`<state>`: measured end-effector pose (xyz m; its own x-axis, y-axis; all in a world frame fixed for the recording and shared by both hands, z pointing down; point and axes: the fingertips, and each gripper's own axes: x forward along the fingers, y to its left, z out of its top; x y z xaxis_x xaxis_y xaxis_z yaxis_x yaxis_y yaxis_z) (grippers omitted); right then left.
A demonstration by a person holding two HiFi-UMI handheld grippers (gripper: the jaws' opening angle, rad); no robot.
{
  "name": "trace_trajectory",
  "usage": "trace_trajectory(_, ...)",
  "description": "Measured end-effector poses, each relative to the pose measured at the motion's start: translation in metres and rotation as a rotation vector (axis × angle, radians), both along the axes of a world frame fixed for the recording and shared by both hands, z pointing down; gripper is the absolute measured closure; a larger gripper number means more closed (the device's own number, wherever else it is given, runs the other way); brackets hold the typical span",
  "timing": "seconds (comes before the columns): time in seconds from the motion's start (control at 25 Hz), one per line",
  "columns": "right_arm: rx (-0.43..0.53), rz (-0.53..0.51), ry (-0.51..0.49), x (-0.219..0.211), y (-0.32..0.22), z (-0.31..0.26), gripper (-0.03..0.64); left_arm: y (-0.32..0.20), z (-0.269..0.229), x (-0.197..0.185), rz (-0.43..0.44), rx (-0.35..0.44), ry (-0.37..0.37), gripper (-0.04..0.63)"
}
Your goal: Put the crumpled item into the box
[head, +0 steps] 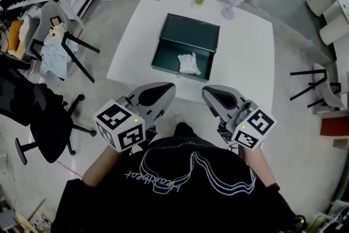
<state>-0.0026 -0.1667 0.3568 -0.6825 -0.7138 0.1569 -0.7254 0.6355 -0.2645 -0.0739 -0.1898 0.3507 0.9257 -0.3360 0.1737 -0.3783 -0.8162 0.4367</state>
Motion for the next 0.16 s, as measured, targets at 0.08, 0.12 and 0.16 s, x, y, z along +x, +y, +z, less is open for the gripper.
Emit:
trace_trajectory(0.08,0.002,-0.003,0.001,0.0014,-0.0043,0.0001,0.614,-0.0045,0.0014,0.0007,-0.007,-0.003,-0.006,0.591)
trace_trajectory(0.12,0.002,-0.004,0.001,0.0022,-0.0062,0.0003,0.614,-0.0066,0.0023,0.0013,-0.009,-0.004,-0.008,0.591)
trace_trajectory(0.16,0.003,-0.005,0.002,0.0031,-0.0082,0.0006,0.614,-0.0086,0.0032,0.0019,-0.011,-0.006,-0.01,0.591)
